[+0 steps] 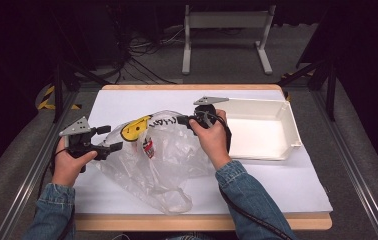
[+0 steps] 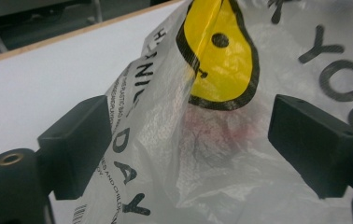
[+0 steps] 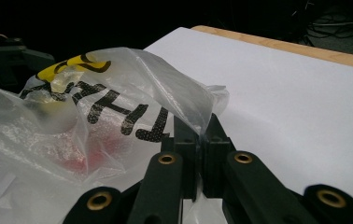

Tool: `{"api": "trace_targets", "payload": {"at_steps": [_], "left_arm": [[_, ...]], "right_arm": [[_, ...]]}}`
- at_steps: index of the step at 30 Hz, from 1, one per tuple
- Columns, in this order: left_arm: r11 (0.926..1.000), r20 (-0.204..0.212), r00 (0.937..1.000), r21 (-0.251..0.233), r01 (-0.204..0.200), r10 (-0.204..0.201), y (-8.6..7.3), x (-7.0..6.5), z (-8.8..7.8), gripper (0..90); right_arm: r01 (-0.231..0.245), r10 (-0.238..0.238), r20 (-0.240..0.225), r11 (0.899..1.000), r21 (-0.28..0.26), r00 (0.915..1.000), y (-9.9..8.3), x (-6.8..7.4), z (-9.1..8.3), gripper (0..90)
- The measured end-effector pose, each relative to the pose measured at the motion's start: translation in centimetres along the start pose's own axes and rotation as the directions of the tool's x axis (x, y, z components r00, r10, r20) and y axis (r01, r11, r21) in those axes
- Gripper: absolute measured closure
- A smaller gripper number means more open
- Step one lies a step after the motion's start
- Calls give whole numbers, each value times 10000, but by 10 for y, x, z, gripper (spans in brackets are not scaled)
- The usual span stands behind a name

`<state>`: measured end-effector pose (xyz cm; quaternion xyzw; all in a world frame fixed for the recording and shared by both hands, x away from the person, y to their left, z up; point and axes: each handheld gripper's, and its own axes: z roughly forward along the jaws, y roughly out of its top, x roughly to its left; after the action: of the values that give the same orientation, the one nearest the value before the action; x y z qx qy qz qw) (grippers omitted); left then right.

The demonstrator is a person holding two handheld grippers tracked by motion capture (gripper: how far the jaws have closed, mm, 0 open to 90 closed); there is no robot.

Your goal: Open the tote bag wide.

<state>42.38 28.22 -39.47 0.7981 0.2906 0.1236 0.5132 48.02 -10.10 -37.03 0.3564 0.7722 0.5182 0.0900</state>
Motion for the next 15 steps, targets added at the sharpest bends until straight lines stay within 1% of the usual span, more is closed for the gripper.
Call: {"api": "trace_targets", "payload": {"at_steps": [1, 2, 3, 4, 5, 6, 7, 9, 10, 11, 12, 13, 14, 15], "left_arm": [[9999, 138, 9998, 70, -158, 157, 0, 1, 1, 339], [9992, 96, 9995, 287, -291, 288, -1, 0, 2, 463], [9989, -10, 9996, 371, -280, 281, -1, 0, 2, 576], [9989, -10, 9996, 371, -280, 281, -1, 0, 2, 676], [9985, -111, 9994, 459, -313, 318, -1, 1, 1, 824], [9986, -269, 9993, 455, -256, 269, -1, 2, 0, 876], [9986, -513, 9985, 508, -158, 184, -2, 4, -1, 897], [9989, -822, 9966, 464, 18, 20, -5, 7, -3, 900], [9989, -822, 9966, 464, 18, 20, -5, 7, -3, 900], [9982, -1126, 9933, 511, 310, -251, -9, 12, -3, 900], [9982, -1126, 9933, 511, 310, -251, -9, 12, -3, 900], [9977, -1264, 9916, 586, 339, -263, -11, 15, -3, 900], [9967, -1425, 9891, 664, 470, -371, -14, 17, -2, 900], [9952, -1659, 9855, 845, 495, -350, -18, 22, 0, 900]], "right_arm": [[52, -52, -68, 10000, -35, 10000, 0, 0, 0, 871], [75, -75, -107, 10000, -51, 9999, 0, 1, 1, 871], [91, -92, -122, 9999, -68, 9999, 0, 2, 1, 870], [91, -92, -122, 9999, -68, 9999, 0, 2, 1, 870], [110, -111, -167, 9999, -101, 9998, 0, 3, 1, 868], [97, -99, -211, 9999, -100, 9997, 0, 3, 1, 865], [115, -117, -244, 9999, -90, 9996, 0, 4, 1, 859], [123, -126, -324, 9999, -107, 9994, 1, 5, 1, 832], [123, -126, -324, 9999, -107, 9994, 1, 5, 1, 832], [193, -200, -435, 9997, -171, 9989, 1, 7, 2, 777], [176, -187, -522, 9996, -213, 9985, 2, 8, 2, 737], [176, -187, -522, 9996, -213, 9985, 2, 8, 2, 737], [185, -200, -606, 9995, -253, 9980, 2, 8, 3, 686], [193, -210, -673, 9995, -259, 9975, 2, 9, 4, 639]]}}
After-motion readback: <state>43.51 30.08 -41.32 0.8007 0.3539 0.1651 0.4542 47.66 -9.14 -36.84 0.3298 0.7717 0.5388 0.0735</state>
